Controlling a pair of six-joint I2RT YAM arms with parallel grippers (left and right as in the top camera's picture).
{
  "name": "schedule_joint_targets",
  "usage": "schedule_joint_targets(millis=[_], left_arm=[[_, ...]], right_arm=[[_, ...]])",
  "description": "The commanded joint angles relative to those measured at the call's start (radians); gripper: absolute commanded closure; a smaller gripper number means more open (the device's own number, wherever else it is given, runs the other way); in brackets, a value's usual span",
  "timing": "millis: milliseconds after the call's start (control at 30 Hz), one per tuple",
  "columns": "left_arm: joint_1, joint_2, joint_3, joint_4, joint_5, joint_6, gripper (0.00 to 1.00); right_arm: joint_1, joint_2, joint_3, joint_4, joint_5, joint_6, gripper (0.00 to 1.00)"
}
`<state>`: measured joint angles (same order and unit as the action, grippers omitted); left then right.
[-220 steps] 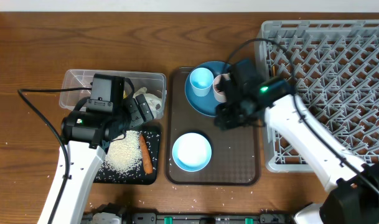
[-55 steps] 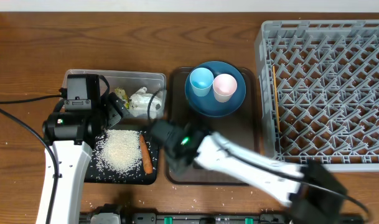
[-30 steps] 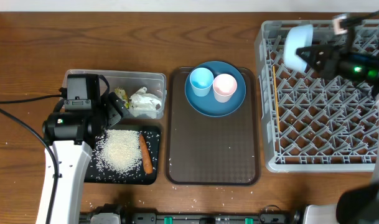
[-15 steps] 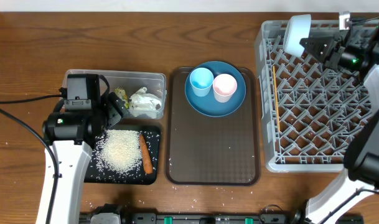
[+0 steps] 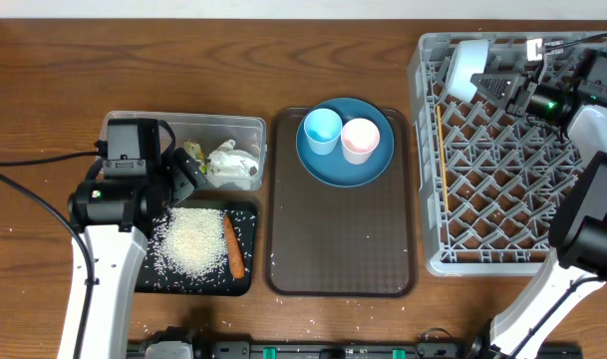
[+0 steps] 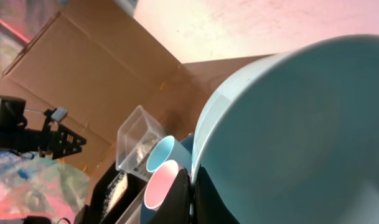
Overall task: Sort waste into correct bins and load items into the dishwasher rack
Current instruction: 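Lift the bowl and carry it right into the gray rack, then open the right gripper off the bowl and raise it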
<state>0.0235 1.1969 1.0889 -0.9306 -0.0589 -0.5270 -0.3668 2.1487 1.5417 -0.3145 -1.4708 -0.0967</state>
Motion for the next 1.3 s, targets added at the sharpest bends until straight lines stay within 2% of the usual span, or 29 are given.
schedule_joint_targets(millis=[0,233,433,467,500,533,700,767,1067,1267], left_arm=[[0.004,0.004,0.014,0.0,-0.005,-0.008,0.04],[0.004,0.004,0.014,0.0,-0.005,-0.009,0.04],[0.004,0.004,0.014,0.0,-0.005,-0.008,0.04],[0.004,0.004,0.014,0.0,-0.005,-0.009,0.04],[0.004,0.004,0.014,0.0,-0.005,-0.009,0.04],[0.004,0.004,0.014,0.0,-0.005,-0.009,0.04],[0.004,0.004,0.014,0.0,-0.005,-0.009,0.04],[0.004,0.004,0.014,0.0,-0.005,-0.009,0.04],[0.004,0.004,0.014,0.0,-0.005,-0.009,0.04],[0.004,0.004,0.014,0.0,-0.005,-0.009,0.04]], right_arm=[[-0.013,0.008,0.002,-0.037,0.139,0.007,0.99],[-0.068,0.008,0.002,-0.142,0.294,0.04,0.99],[-0.142,0.008,0.002,-0.229,0.3,0.04,0.99],[-0.153,0.007,0.002,-0.243,0.3,0.04,0.97],[-0.166,0.007,0.002,-0.255,0.3,0.04,0.87],[-0.177,0.007,0.002,-0.266,0.3,0.04,0.84],[-0.222,0.007,0.002,-0.333,0.305,0.04,0.82],[-0.231,0.005,0.002,-0.361,0.324,0.039,0.77],[-0.215,-0.117,0.005,-0.413,0.441,0.029,0.79],[-0.117,-0.298,0.006,-0.412,0.698,0.026,0.83]])
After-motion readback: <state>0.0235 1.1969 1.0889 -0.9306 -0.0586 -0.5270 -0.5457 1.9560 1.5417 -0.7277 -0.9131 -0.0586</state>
